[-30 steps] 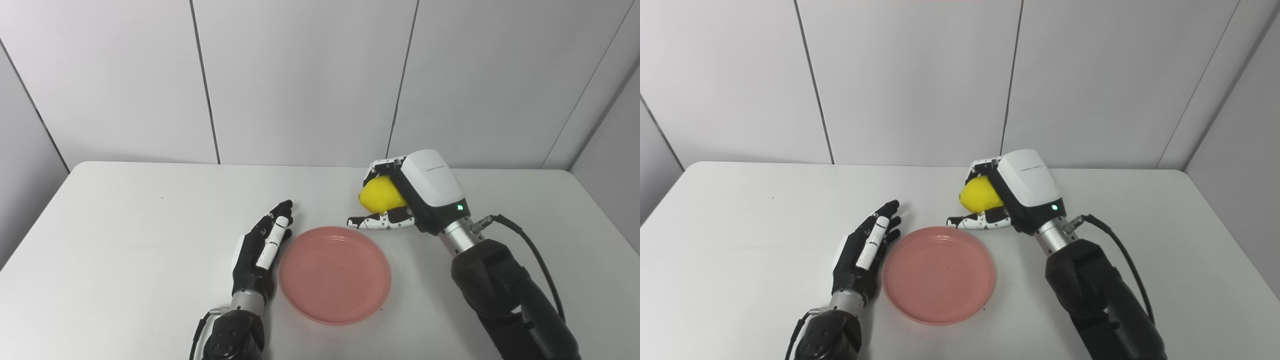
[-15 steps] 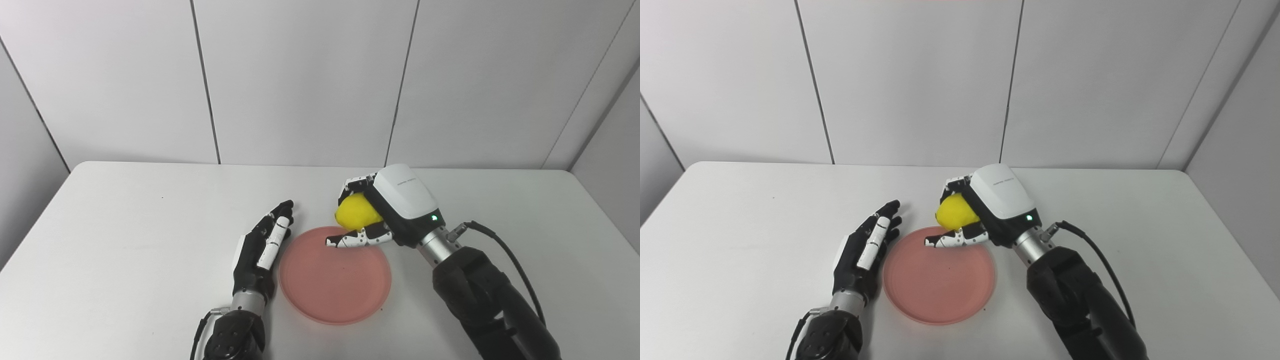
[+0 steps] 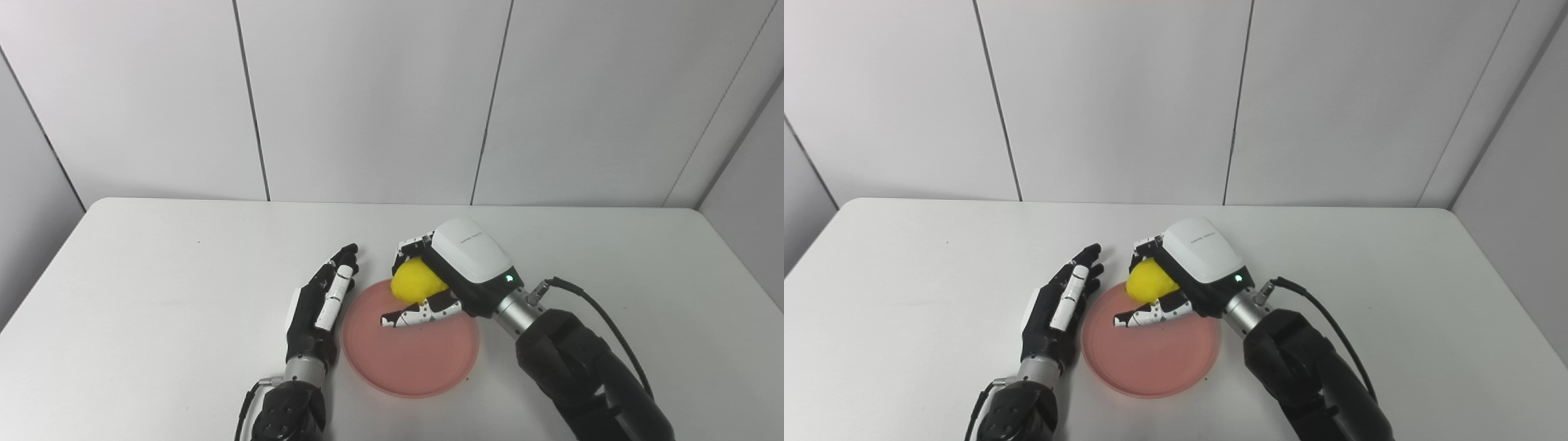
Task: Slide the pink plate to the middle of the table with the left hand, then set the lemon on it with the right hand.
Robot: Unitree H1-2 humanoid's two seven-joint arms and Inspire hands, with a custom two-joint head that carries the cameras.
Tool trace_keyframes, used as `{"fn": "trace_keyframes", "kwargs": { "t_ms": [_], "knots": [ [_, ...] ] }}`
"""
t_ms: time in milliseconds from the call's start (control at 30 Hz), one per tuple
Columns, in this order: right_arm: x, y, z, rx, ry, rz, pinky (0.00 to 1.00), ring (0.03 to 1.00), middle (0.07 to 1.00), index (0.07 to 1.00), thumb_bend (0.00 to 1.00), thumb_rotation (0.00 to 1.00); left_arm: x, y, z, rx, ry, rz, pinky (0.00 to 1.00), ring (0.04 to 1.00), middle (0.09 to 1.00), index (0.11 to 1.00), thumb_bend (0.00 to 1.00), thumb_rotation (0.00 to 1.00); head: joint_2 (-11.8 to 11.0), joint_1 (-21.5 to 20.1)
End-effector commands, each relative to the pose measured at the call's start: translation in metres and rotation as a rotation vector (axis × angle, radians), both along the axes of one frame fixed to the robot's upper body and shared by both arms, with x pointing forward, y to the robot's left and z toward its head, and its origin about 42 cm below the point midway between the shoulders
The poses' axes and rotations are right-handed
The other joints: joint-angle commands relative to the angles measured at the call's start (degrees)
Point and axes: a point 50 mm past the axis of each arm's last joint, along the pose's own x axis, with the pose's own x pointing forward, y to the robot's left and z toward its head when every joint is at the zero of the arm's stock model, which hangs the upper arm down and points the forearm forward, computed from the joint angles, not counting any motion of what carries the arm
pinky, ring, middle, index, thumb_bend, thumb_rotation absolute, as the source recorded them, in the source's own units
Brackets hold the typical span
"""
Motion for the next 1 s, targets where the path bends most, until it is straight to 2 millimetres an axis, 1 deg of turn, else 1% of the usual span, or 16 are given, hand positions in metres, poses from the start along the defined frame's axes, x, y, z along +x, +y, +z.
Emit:
{"fn": "trace_keyframes", "kwargs": {
  "t_ms": [0,33,167,233,300,367,500,567,633,700,833,900,967],
  "knots": [
    [0.004,0.005,0.016,-0.010,-0.053,0.052,0.21,0.272,0.347,0.428,0.57,0.51,-0.002,-0.009,-0.006,-0.013,0.041,0.014,0.90,0.879,0.924,0.762,0.57,0.88,0.1,0.0],
    [0.004,0.005,0.013,-0.017,-0.045,0.054,0.21,0.277,0.351,0.431,0.57,0.50,-0.002,-0.009,-0.006,-0.012,0.038,0.020,0.90,0.876,0.923,0.763,0.57,0.91,0.1,0.1],
    [0.003,0.009,0.003,-0.061,-0.013,0.063,0.24,0.310,0.378,0.447,0.57,0.52,-0.003,-0.008,-0.006,-0.021,0.030,0.026,0.89,0.872,0.908,0.754,0.58,0.95,0.1,-0.1],
    [0.004,0.010,0.001,-0.073,-0.010,0.071,0.22,0.289,0.360,0.426,0.58,0.55,-0.003,-0.008,-0.006,-0.018,0.028,0.026,0.88,0.869,0.893,0.756,0.58,0.96,0.1,-0.1],
    [0.005,0.011,-0.002,-0.083,-0.013,0.083,0.21,0.280,0.354,0.421,0.58,0.56,-0.003,-0.009,-0.005,-0.012,0.029,0.028,0.87,0.872,0.894,0.757,0.59,0.96,0.1,-0.3],
    [0.007,0.011,-0.005,-0.093,-0.014,0.095,0.20,0.267,0.340,0.404,0.58,0.56,-0.003,-0.009,-0.005,-0.008,0.030,0.030,0.90,0.874,0.889,0.754,0.58,0.96,0.1,-0.2],
    [0.009,0.012,-0.008,-0.097,-0.014,0.108,0.18,0.241,0.313,0.367,0.58,0.52,-0.004,-0.010,-0.005,-0.011,0.029,0.029,0.90,0.870,0.891,0.756,0.57,0.97,0.1,-0.3],
    [0.010,0.012,-0.009,-0.092,-0.012,0.110,0.18,0.240,0.313,0.367,0.58,0.52,-0.004,-0.009,-0.005,-0.009,0.028,0.029,0.90,0.868,0.890,0.758,0.57,0.97,0.1,-0.5],
    [0.012,0.011,-0.009,-0.081,0.001,0.107,0.19,0.257,0.330,0.389,0.57,0.55,-0.004,-0.009,-0.005,-0.005,0.025,0.031,0.92,0.869,0.884,0.762,0.57,0.97,0.2,-0.5],
    [0.014,0.010,-0.009,-0.071,0.009,0.105,0.20,0.263,0.335,0.397,0.57,0.55,-0.004,-0.009,-0.005,-0.015,0.024,0.036,0.91,0.866,0.882,0.761,0.57,0.96,0.3,-0.4],
    [0.016,0.010,-0.010,-0.056,0.000,0.097,0.21,0.280,0.353,0.419,0.56,0.51,-0.005,-0.010,-0.006,-0.028,0.021,0.038,0.89,0.859,0.881,0.761,0.57,0.95,0.3,-0.3],
    [0.016,0.011,-0.013,-0.048,-0.012,0.095,0.19,0.256,0.330,0.389,0.58,0.49,-0.005,-0.010,-0.006,-0.024,0.023,0.033,0.88,0.869,0.885,0.765,0.57,0.96,0.3,-0.4],
    [0.016,0.011,-0.015,-0.054,-0.023,0.096,0.19,0.261,0.339,0.402,0.59,0.51,-0.004,-0.010,-0.007,-0.020,0.026,0.031,0.92,0.881,0.890,0.767,0.60,0.97,0.3,-0.4]
  ]
}}
